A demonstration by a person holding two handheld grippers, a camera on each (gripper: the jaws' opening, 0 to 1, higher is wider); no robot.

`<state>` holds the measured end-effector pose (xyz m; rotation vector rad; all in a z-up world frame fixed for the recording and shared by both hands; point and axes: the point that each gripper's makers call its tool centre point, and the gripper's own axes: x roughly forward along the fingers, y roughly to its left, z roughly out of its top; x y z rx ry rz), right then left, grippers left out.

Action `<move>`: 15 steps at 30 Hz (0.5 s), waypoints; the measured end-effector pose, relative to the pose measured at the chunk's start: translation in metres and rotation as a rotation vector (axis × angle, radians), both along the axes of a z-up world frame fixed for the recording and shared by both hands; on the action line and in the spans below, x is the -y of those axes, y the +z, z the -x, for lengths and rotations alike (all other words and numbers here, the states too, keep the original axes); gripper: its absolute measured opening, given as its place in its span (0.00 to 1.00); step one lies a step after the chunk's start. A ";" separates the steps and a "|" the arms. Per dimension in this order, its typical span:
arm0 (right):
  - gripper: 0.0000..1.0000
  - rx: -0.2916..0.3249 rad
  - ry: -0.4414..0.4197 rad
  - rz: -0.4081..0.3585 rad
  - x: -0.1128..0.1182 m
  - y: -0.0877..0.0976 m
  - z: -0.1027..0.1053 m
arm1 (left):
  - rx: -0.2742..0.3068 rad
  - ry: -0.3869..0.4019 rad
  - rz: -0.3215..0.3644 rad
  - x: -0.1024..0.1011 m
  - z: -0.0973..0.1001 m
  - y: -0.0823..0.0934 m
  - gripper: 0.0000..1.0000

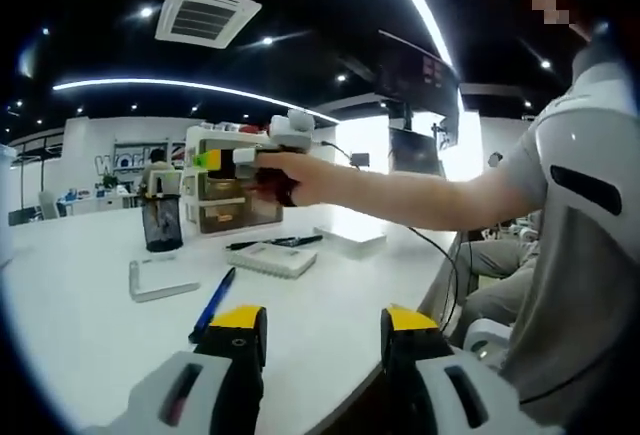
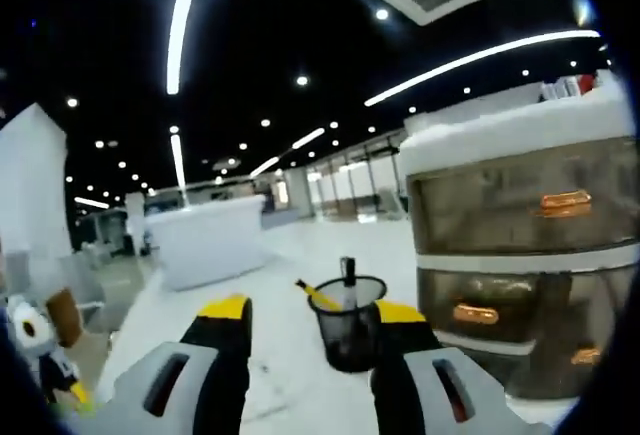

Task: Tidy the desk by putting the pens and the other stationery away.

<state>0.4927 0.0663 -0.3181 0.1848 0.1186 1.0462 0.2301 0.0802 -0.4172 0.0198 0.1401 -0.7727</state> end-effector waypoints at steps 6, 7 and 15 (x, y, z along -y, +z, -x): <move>0.46 0.012 0.038 -0.002 0.028 0.006 0.044 | 0.009 -0.023 -0.013 0.010 0.001 0.004 0.46; 0.46 0.014 0.042 -0.004 0.032 0.007 0.049 | 0.008 -0.025 -0.015 0.011 0.001 0.003 0.46; 0.39 0.075 0.050 -0.052 0.075 0.012 0.100 | 0.002 -0.043 -0.021 0.023 -0.001 0.003 0.46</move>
